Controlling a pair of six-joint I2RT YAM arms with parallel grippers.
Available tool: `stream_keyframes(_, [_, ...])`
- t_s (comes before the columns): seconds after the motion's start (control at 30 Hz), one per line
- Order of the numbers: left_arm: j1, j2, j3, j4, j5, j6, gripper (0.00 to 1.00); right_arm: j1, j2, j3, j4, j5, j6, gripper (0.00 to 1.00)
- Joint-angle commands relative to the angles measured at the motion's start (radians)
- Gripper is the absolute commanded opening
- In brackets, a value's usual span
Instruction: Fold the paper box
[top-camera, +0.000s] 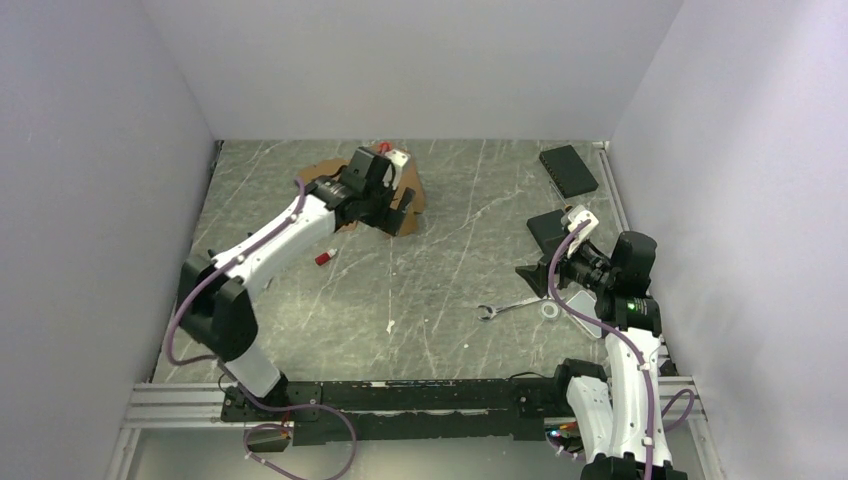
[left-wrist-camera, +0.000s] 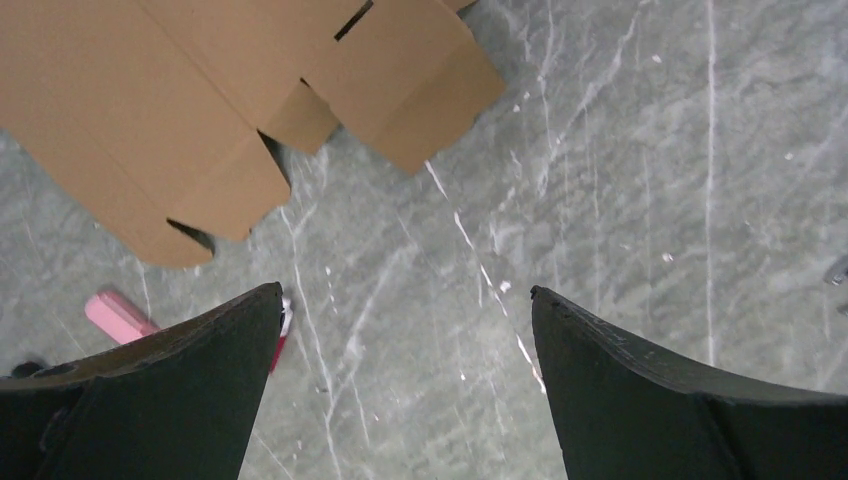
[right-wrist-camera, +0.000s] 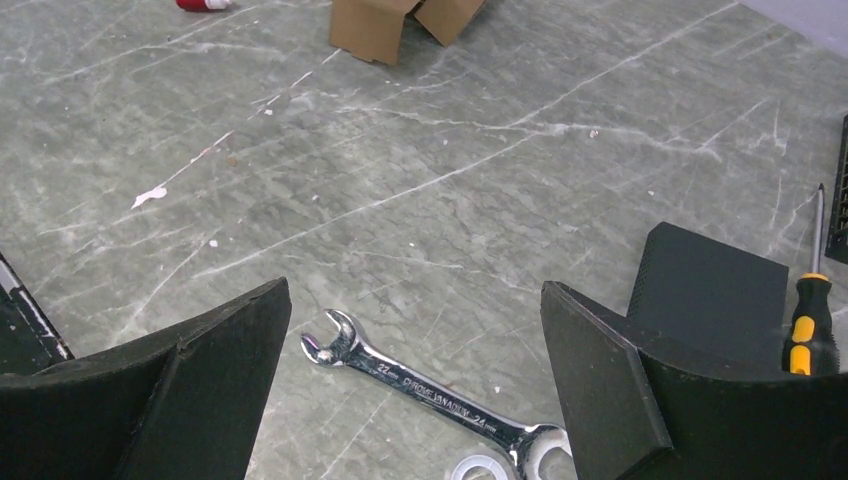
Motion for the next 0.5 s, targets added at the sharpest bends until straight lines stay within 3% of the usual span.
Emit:
stream_keyframes(0.0, [-0.004,0.114,0.096,0.03,-0.056,0.071,0.99,0.001,-0.01,-0.008,0.048,-0.007,-0.021,1.0])
stream_keyframes(0.13, [-0.004,0.233,0.153,0.017,-0.125,0.117,0.96,0.001,0.0,-0.013,0.055,-0.008,-0.019,1.0])
stream_keyframes(0.3, [-0.005,0.306,0.179,0.02,-0.099,0.092,0.92,0.001,0.012,-0.017,0.062,-0.017,-0.011,1.0])
stream_keyframes(0.47, [0.006,0.289,0.169,0.02,-0.115,-0.129,0.91,0.008,0.018,-0.017,0.063,-0.018,-0.011,1.0])
